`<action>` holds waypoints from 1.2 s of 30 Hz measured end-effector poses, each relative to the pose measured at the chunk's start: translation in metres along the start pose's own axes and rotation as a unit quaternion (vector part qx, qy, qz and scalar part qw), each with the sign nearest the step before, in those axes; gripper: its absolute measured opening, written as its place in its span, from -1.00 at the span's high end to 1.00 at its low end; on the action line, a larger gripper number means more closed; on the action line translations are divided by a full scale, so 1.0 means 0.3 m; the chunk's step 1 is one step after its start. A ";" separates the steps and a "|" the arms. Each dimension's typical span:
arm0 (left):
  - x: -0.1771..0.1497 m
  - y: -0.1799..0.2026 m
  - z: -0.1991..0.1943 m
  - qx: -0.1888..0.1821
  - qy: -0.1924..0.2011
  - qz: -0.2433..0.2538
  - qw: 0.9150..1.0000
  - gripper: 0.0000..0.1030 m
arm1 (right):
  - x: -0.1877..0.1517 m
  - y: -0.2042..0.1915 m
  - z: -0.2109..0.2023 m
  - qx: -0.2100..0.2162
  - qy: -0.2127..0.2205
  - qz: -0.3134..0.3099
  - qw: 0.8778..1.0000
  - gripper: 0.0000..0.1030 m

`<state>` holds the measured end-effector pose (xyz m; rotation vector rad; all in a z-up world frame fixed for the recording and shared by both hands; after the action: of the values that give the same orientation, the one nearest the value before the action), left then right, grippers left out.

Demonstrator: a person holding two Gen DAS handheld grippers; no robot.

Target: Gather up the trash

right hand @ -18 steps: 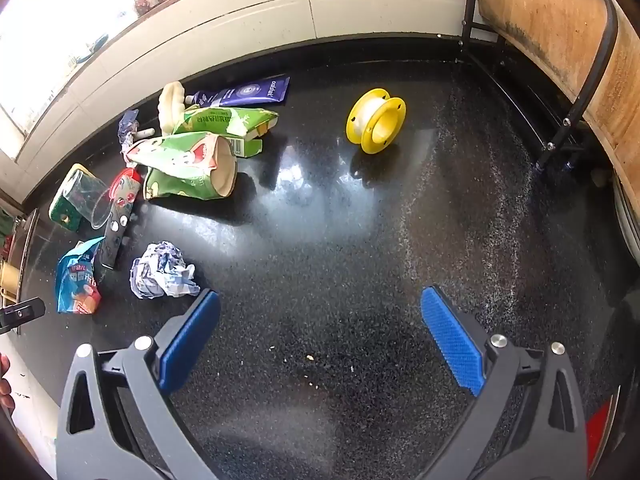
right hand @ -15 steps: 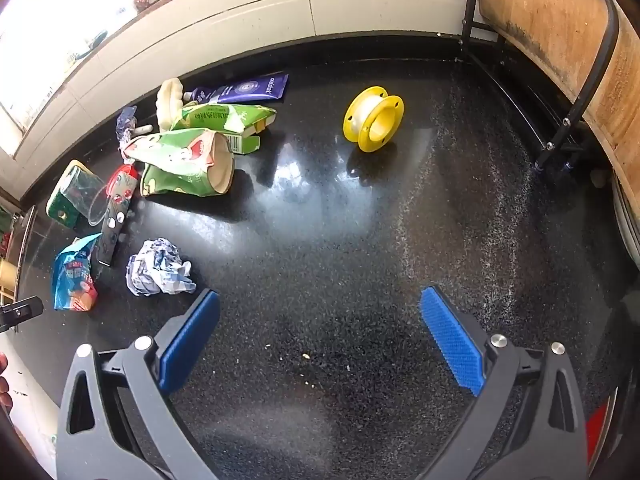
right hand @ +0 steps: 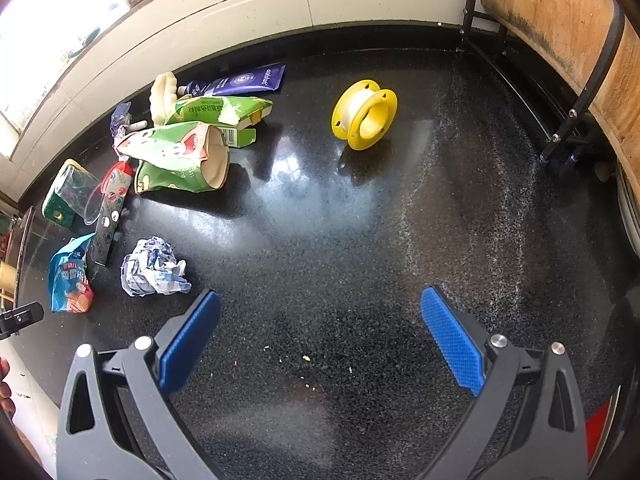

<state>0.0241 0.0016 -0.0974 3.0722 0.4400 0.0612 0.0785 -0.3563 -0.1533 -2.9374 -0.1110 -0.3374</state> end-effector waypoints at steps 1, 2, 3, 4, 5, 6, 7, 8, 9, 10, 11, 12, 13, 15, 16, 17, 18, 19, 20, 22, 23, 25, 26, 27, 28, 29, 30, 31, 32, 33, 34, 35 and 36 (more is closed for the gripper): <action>0.000 0.000 0.003 0.001 -0.001 0.000 1.000 -0.88 | -0.002 0.000 0.002 -0.005 0.001 0.000 1.000 -0.89; 0.000 0.001 0.006 0.002 -0.002 0.000 1.000 -0.88 | -0.001 0.001 0.003 -0.010 0.003 -0.002 1.000 -0.89; 0.001 0.003 0.008 0.000 -0.001 0.000 1.000 -0.88 | -0.001 0.002 0.005 -0.012 0.003 -0.003 1.000 -0.89; 0.000 0.004 0.011 0.001 -0.003 -0.001 1.000 -0.88 | 0.002 0.001 0.005 -0.015 0.002 -0.003 1.000 -0.89; 0.003 0.005 0.013 0.000 -0.003 -0.001 1.000 -0.88 | 0.003 0.003 0.007 -0.018 0.003 -0.003 1.000 -0.89; 0.005 0.008 0.015 -0.001 -0.004 -0.001 1.000 -0.88 | 0.004 0.003 0.008 -0.018 0.002 -0.002 1.000 -0.89; 0.004 0.005 0.018 0.000 -0.005 -0.001 1.000 -0.88 | 0.006 0.003 0.008 -0.017 0.002 -0.001 1.000 -0.89; 0.006 0.008 0.020 0.000 -0.006 -0.001 1.000 -0.88 | 0.008 0.000 0.009 -0.014 0.003 0.000 1.000 -0.89; 0.005 0.008 0.022 0.002 -0.009 -0.001 1.000 -0.88 | 0.010 -0.001 0.010 -0.015 0.003 -0.001 1.000 -0.89; 0.007 0.010 0.022 0.002 -0.008 0.000 1.000 -0.88 | 0.012 -0.001 0.010 -0.016 0.003 -0.001 1.000 -0.89; 0.006 0.011 0.023 0.004 -0.009 0.001 1.000 -0.88 | 0.016 0.000 0.010 -0.019 0.003 -0.002 1.000 -0.89; 0.009 0.010 0.024 0.004 -0.009 0.001 1.000 -0.88 | 0.016 0.000 0.011 -0.020 0.003 -0.002 1.000 -0.89; 0.009 0.010 0.025 0.005 -0.009 -0.001 1.000 -0.88 | 0.021 0.004 0.009 -0.028 0.002 -0.004 1.000 -0.89; 0.009 0.008 0.028 0.005 -0.013 -0.004 1.000 -0.88 | 0.024 0.001 0.010 -0.025 0.002 -0.005 1.000 -0.89; 0.009 0.008 0.028 0.006 -0.013 -0.005 1.000 -0.88 | 0.029 -0.004 0.012 -0.020 0.001 -0.004 1.000 -0.89; 0.011 0.008 0.028 0.007 -0.012 -0.005 1.000 -0.88 | 0.032 -0.006 0.013 -0.018 0.001 -0.004 1.000 -0.89; 0.012 0.006 0.028 0.008 -0.011 -0.005 1.000 -0.88 | 0.035 -0.011 0.015 -0.017 -0.001 -0.003 1.000 -0.89; 0.015 0.006 0.028 0.008 -0.011 -0.005 1.000 -0.88 | 0.039 -0.014 0.017 -0.018 -0.003 -0.003 1.000 -0.89; 0.016 0.007 0.028 0.009 -0.011 -0.005 1.000 -0.88 | 0.040 -0.016 0.019 -0.017 -0.004 -0.003 1.000 -0.89; 0.025 0.008 0.029 0.007 -0.005 -0.005 1.000 -0.88 | 0.040 -0.019 0.025 -0.017 -0.006 -0.002 1.000 -0.89; 0.027 0.007 0.030 0.006 -0.005 -0.006 1.000 -0.88 | 0.040 -0.020 0.028 -0.015 -0.007 -0.001 1.000 -0.89; 0.033 0.008 0.033 0.005 -0.005 -0.006 1.000 -0.88 | 0.041 -0.020 0.033 -0.015 -0.009 -0.001 1.000 -0.89; 0.036 0.009 0.035 0.004 -0.005 -0.006 1.000 -0.88 | 0.040 -0.019 0.034 -0.017 -0.010 -0.001 1.000 -0.89; 0.039 0.012 0.037 0.002 -0.005 -0.006 1.000 -0.88 | 0.042 -0.019 0.036 -0.017 -0.009 0.000 1.000 -0.89; 0.042 0.015 0.039 0.000 -0.005 -0.005 1.000 -0.88 | 0.041 -0.020 0.037 -0.018 -0.010 0.000 1.000 -0.89; 0.045 0.017 0.040 0.000 -0.005 -0.004 1.000 -0.88 | 0.043 -0.020 0.038 -0.018 -0.010 0.001 1.000 -0.89; 0.049 0.017 0.041 -0.001 -0.004 -0.004 1.000 -0.88 | 0.043 -0.019 0.040 -0.019 -0.011 0.001 1.000 -0.89; 0.055 0.023 0.044 -0.008 -0.006 -0.003 1.000 -0.88 | 0.045 -0.019 0.041 -0.019 -0.011 0.001 1.000 -0.89; 0.059 0.025 0.045 -0.008 -0.006 -0.002 1.000 -0.88 | 0.048 -0.018 0.042 -0.019 -0.012 0.001 1.000 -0.89; 0.064 0.027 0.047 -0.010 -0.007 -0.002 1.000 -0.88 | 0.053 -0.020 0.044 -0.020 -0.011 0.002 1.000 -0.89; 0.068 0.028 0.048 -0.010 -0.008 -0.002 1.000 -0.88 | 0.058 -0.020 0.045 -0.020 -0.009 0.002 1.000 -0.89; 0.071 0.028 0.049 -0.009 -0.009 -0.002 1.000 -0.88 | 0.064 -0.022 0.047 -0.020 -0.008 0.003 1.000 -0.89; 0.075 0.033 0.052 -0.014 -0.014 -0.003 1.000 -0.88 | 0.068 -0.022 0.049 -0.020 -0.008 0.003 1.000 -0.89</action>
<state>0.0492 -0.0021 -0.1116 3.0402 0.4418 0.0253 0.1010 -0.3459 -0.1615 -2.9804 -0.0984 -0.3191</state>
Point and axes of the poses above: each gripper's, at about its wrist camera, not at the fingertips, and z roughly the way its jaws point, y to its right, x to its top, the point moved 9 cm from there along z, roughly the way its jaws point, and after that the axes turned 10 degrees about -y, right-handed, at the moved point
